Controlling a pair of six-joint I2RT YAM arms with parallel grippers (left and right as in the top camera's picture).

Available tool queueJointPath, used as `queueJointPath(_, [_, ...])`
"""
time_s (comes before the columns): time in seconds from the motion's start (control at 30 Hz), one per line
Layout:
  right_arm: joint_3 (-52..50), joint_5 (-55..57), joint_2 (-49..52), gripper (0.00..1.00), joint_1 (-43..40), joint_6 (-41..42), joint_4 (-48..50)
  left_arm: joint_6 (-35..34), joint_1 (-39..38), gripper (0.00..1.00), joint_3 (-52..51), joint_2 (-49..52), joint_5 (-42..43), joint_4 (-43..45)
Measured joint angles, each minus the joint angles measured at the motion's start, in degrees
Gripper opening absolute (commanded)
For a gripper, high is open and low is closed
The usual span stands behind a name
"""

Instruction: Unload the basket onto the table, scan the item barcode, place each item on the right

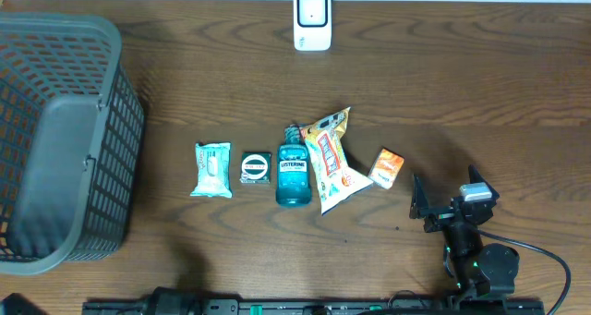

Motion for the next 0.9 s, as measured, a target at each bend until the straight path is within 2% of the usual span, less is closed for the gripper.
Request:
queueJointPath(0.17, [0.00, 0.00, 0.00, 0.99, 0.00, 0.00, 0.02, -0.09, 1.64, 0.98, -8.55, -3.76, -0.85, 3.19])
queueJointPath(0.5, [0.00, 0.00, 0.00, 0.99, 0.00, 0.00, 0.00, -0.11, 2.01, 0.98, -18.38, -5.31, -10.62, 5.16])
queueJointPath(0.7, [0.00, 0.00, 0.00, 0.99, 0.00, 0.00, 0.00, -0.15, 2.03, 0.98, -21.33, -5.31, -17.70, -0.13])
queueJointPath(0.77, [0.00, 0.00, 0.00, 0.99, 0.00, 0.00, 0.00, -0.13, 2.03, 0.98, -22.01, -5.31, -18.29, -4.42])
queueJointPath(0.9, [0.00, 0.00, 0.00, 0.99, 0.00, 0.00, 0.00, -0.13, 2.21, 0.98, -25.68, -5.31, -15.63, -7.41])
